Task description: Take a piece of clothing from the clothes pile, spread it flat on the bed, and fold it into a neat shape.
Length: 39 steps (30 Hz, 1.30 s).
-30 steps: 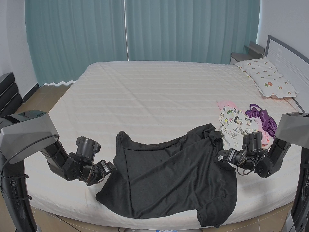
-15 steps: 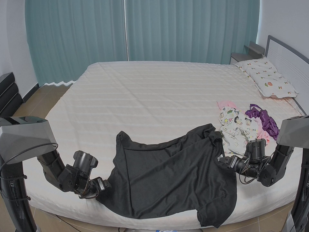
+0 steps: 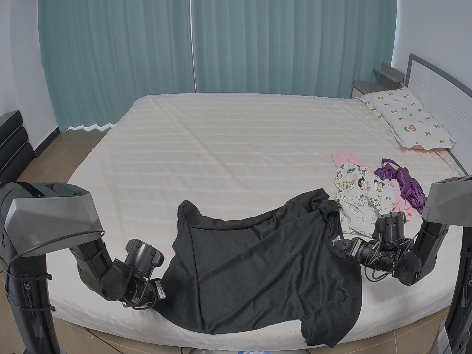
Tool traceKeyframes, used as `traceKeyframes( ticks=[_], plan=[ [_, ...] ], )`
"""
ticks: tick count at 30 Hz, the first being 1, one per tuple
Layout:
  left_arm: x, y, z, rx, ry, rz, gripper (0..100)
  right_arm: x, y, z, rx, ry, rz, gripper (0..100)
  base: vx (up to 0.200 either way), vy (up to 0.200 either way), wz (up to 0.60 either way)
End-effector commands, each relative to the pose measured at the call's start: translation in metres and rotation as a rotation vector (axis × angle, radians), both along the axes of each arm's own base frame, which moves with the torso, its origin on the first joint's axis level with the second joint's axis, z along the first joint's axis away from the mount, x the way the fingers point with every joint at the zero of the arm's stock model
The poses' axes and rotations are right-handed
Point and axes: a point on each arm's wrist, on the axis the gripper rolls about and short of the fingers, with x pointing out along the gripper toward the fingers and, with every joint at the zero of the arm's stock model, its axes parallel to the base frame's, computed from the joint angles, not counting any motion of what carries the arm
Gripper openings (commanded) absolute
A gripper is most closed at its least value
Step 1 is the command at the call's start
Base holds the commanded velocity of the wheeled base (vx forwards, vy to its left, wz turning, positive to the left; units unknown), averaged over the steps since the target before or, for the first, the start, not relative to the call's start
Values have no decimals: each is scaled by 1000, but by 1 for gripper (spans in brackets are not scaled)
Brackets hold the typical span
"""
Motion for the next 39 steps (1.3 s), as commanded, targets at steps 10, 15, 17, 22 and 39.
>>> traceKeyframes(
  ticks=[10, 15, 17, 22, 39],
  plan=[
    [-31, 50, 23, 53, 93, 120, 0, -10, -2, 4, -4, 11, 1, 100, 0, 0, 0],
    [-46, 65, 18, 74, 157, 134, 0, -12, -3, 3, -4, 19, -3, 100, 0, 0, 0],
    [-51, 73, 17, 76, 179, 161, 0, -13, -4, 3, -3, 22, -6, 100, 0, 0, 0],
    [-54, 77, 15, 70, 197, 162, 100, -15, -4, 2, -5, 30, -6, 100, 0, 0, 0],
    [-5, 58, 62, -307, -54, 168, 100, -63, -24, -11, -15, 199, 40, 100, 0, 0, 0]
  ],
)
